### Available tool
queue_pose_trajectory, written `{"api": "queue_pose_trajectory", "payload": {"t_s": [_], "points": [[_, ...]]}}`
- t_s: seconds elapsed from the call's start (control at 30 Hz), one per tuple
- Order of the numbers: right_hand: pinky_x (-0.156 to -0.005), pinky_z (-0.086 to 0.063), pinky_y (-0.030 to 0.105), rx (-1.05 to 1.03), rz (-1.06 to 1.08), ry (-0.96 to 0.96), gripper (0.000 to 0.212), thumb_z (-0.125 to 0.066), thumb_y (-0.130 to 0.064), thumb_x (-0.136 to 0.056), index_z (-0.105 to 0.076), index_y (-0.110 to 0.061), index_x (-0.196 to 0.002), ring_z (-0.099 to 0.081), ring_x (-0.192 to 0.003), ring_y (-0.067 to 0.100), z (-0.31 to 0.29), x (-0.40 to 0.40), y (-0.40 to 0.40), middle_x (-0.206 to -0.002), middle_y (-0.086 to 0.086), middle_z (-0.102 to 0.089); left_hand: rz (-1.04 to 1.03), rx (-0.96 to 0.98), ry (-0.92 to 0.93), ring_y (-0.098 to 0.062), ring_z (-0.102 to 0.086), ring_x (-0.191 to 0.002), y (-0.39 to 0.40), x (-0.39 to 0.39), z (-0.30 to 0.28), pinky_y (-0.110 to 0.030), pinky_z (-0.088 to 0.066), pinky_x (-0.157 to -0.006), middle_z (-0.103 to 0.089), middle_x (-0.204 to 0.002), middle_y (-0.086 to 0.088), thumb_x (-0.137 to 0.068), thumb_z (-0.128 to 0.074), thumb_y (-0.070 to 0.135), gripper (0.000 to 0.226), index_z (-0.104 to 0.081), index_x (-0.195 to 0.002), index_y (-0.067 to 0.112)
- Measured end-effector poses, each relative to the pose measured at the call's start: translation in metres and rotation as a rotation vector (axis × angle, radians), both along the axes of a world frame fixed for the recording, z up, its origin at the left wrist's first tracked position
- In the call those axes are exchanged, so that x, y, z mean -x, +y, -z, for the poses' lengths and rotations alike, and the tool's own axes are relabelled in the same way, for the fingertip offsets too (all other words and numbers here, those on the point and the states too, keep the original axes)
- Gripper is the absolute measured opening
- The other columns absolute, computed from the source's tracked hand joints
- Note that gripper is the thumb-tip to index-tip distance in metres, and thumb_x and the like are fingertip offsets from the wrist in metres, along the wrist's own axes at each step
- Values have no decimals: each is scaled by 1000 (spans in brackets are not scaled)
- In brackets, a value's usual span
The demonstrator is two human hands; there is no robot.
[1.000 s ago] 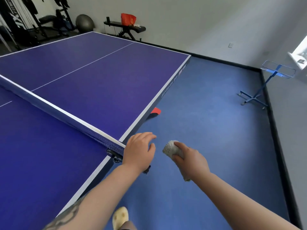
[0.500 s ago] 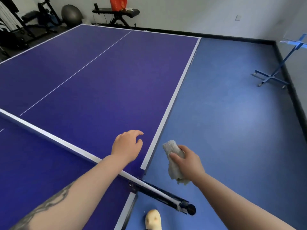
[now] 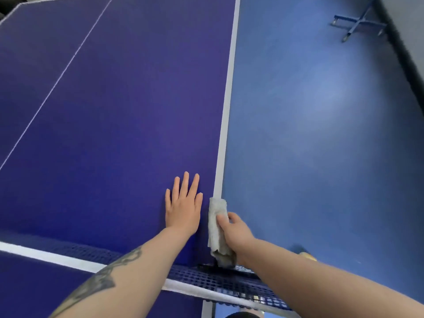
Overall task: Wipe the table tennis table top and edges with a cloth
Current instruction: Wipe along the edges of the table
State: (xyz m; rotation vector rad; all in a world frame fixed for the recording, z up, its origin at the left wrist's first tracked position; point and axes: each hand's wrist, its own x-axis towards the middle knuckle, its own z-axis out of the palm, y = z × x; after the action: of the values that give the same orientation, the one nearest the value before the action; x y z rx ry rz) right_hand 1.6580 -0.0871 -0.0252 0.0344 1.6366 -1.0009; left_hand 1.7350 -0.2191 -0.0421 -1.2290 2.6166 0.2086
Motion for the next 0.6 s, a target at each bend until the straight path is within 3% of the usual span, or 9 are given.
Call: {"api": "queue_pose_trajectory", "payload": {"t_s": [0.13,0.27,0.43,0.5,0.6], "points": [[-100,-49,37,31,-40,33,54,-47,-38,-103,-24,-31,-152,-59,-113,18,6,-17,-2,-132,-4,-57,-6,69,85,-28,-26,-146,1,0,12,-51,-29,-113,-24,-160,-2,-101,-9,42,55,-13,-153,29],[-100,-47,35,66,-65,116,59,-41,-41,-104,-15,-30,-156,-58,-117,18,9,-5,-22,-138,-4,-55,-22,95,138,-29,-33,-143,-1,2,19,-53,-33,-110,-33,-157,-4,-100,-20,40,54,-29,-152,26],[-106,-38,30,4,-19,215,59,-34,-36,-106,-7,-28,-158,-50,-129,16,8,-35,-19,-150,-6,-44,-82,82,175,-22,-15,-149,0,13,21,-48,-15,-119,-20,-161,2,-97,-9,42,58,-22,-153,30],[-113,-32,36,-17,15,181,59,-33,-35,-106,-6,-27,-158,-44,-135,16,11,-52,-16,-154,-3,-39,-124,95,197,-19,-9,-150,-2,23,22,-45,-8,-120,-15,-162,4,-96,-5,45,60,-18,-153,32],[-115,-31,37,-9,37,233,59,-29,-36,-106,-2,-28,-158,-36,-142,18,25,-34,-37,-161,-1,-29,-213,121,222,-15,-6,-151,-5,39,24,-44,-5,-120,-13,-162,7,-101,-14,40,53,-18,-153,33]]}}
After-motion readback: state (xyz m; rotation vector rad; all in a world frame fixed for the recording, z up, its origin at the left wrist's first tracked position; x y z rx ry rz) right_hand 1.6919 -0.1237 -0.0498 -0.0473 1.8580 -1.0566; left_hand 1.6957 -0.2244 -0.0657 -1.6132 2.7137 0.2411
